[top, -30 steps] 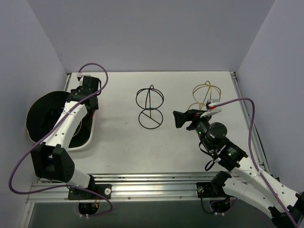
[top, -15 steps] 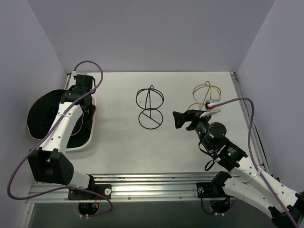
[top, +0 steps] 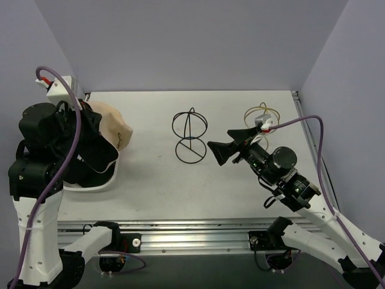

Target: Stack the hats

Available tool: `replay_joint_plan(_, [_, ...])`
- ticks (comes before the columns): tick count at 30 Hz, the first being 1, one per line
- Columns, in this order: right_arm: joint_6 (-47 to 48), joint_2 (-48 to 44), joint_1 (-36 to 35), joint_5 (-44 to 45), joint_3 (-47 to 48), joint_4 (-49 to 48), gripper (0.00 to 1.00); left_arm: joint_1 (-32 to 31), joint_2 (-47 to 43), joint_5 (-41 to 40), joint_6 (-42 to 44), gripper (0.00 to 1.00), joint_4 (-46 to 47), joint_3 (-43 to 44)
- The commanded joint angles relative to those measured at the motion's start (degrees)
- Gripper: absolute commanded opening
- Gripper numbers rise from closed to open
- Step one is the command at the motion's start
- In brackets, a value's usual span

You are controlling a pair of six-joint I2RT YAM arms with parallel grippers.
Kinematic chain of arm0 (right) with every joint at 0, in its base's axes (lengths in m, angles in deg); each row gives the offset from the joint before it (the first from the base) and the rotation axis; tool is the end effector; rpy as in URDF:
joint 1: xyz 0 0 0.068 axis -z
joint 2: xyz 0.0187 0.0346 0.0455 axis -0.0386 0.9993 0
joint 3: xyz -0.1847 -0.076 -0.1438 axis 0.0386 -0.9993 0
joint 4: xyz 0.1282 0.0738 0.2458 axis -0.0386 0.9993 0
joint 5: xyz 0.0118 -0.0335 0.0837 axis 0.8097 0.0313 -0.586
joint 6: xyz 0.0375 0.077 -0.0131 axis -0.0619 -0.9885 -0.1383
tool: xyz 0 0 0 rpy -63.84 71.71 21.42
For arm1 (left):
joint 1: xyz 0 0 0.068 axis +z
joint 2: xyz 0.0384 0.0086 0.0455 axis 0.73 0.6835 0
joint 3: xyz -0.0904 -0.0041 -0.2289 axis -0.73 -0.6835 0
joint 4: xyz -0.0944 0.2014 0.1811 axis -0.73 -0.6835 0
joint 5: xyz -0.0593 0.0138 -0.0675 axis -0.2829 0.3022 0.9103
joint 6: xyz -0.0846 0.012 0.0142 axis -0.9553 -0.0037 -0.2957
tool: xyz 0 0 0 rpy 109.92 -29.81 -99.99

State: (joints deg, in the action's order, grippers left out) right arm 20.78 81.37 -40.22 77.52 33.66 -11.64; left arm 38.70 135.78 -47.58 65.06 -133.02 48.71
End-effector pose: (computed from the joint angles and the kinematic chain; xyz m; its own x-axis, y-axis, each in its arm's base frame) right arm 0.1916 0.1798 0.3926 0.0198 0.4007 -0.9160 -0.7423 0.6196 0.2550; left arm 0.2158 -0.0267 0.4985 -0.2791 -0.1564 -0.9474 0.0358 0.9843 -0.1730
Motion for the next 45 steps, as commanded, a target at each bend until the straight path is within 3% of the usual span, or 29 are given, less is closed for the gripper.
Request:
replay_joint_plan(1, [-0.97, 0.42, -0.28, -8.41, 3.17, -4.57, 0.96, -0.08, -0.94, 15.45, -2.46, 0.02, -1.49, 1.86])
replay_joint_plan(7, [-2.73, 4.01, -0.89, -20.52, 4.93, -11.33, 0.92, -0.08, -5.77, 27.48, -8.61, 0.02, 2.01, 3.45])
replay_joint_plan(10, [-6.93, 6.12, -1.16, -21.68, 5.02, -13.62, 0.92, -0.08, -7.96, 37.24, -12.39, 0.02, 7.27, 0.99])
replay_joint_plan(14, [-13.97, 8.06, -1.60, -21.95, 3.71, -20.48, 0.91, -0.08, -11.84, 51.28, -18.88, 0.02, 18.43, -8.65])
replay_joint_plan(18, [-19.69, 8.77, -1.77, -21.69, 1.25, -27.24, 0.90, -0.08, -14.48, 58.07, -22.76, 0.02, 27.94, -14.73])
replay_joint_plan(26, [-21.90, 9.91, -3.00, -21.42, -2.27, -33.14, 0.83, -0.08, -17.12, 63.18, -28.39, 0.02, 39.90, -18.71])
replay_joint_plan(38, [-10.03, 8.07, -5.46, -29.33, -5.00, -34.02, 0.73, -0.08, -15.10, 63.63, -28.92, 0.02, 37.45, -18.00])
replay_joint_plan(45, [-6.78, 5.61, -5.82, -28.54, -4.04, -28.50, 0.70, -0.08, -14.04, 66.70, -22.60, 0.02, 29.99, -16.86])
